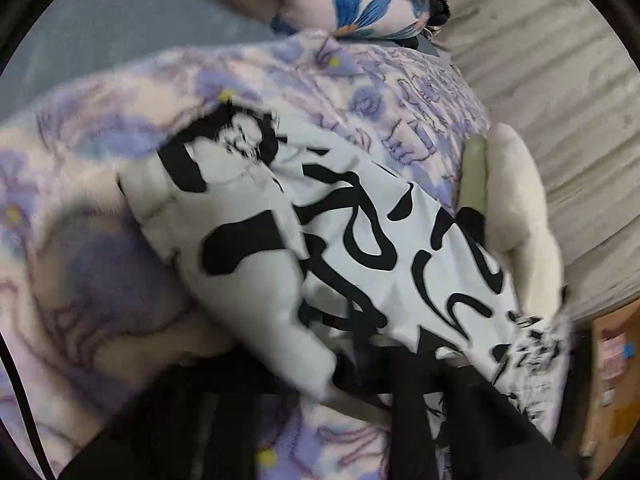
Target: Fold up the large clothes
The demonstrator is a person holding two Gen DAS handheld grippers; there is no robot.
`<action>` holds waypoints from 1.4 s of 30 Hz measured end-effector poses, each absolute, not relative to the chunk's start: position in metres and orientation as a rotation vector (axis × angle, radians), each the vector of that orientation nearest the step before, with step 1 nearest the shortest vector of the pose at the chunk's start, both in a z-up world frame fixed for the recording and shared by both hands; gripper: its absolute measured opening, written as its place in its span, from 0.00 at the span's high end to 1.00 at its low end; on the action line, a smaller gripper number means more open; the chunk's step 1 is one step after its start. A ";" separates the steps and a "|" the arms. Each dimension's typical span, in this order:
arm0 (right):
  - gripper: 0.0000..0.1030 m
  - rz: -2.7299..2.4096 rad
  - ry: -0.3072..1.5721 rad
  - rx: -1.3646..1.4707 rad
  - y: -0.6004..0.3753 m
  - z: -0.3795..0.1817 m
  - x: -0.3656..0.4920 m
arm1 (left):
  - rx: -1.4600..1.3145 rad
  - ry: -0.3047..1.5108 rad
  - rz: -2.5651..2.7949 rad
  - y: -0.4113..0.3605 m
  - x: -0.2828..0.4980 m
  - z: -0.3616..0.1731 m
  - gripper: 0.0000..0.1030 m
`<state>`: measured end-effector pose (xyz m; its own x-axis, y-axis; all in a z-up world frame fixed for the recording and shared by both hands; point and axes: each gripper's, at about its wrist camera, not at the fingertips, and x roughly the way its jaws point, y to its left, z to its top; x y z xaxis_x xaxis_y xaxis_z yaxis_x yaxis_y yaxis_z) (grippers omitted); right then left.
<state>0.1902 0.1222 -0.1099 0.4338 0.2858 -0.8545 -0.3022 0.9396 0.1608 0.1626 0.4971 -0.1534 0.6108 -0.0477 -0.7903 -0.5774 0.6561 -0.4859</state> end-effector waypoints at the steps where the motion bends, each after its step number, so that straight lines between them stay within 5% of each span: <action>1: 0.69 0.366 1.059 -0.010 0.119 -0.108 0.189 | -0.778 0.855 0.353 0.490 0.162 -0.144 0.93; 13: 0.69 0.265 0.989 0.141 0.026 -0.076 0.169 | -0.299 0.664 -0.038 0.251 0.176 -0.001 0.94; 20: 0.69 0.124 0.957 0.223 -0.068 -0.068 0.151 | -0.112 0.803 -0.298 0.089 0.192 -0.031 0.93; 26: 0.69 0.040 0.993 0.290 -0.129 -0.086 0.140 | -0.011 0.971 -0.368 0.024 0.191 -0.087 0.73; 31: 0.69 0.073 0.995 0.337 -0.144 -0.092 0.137 | -0.035 0.966 -0.391 0.026 0.177 -0.085 0.32; 36: 0.48 0.160 0.955 0.358 -0.132 -0.083 0.141 | -0.084 0.923 -0.370 0.053 0.163 -0.059 0.30; 42: 0.48 0.259 0.927 0.336 -0.111 -0.070 0.153 | -0.122 0.904 -0.226 0.103 0.143 -0.052 0.26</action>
<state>0.1529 -0.1109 -0.0699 0.5757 0.3592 -0.7345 -0.0734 0.9174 0.3911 0.1425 0.1031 -0.0521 0.5970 -0.2449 -0.7639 0.1427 0.9695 -0.1993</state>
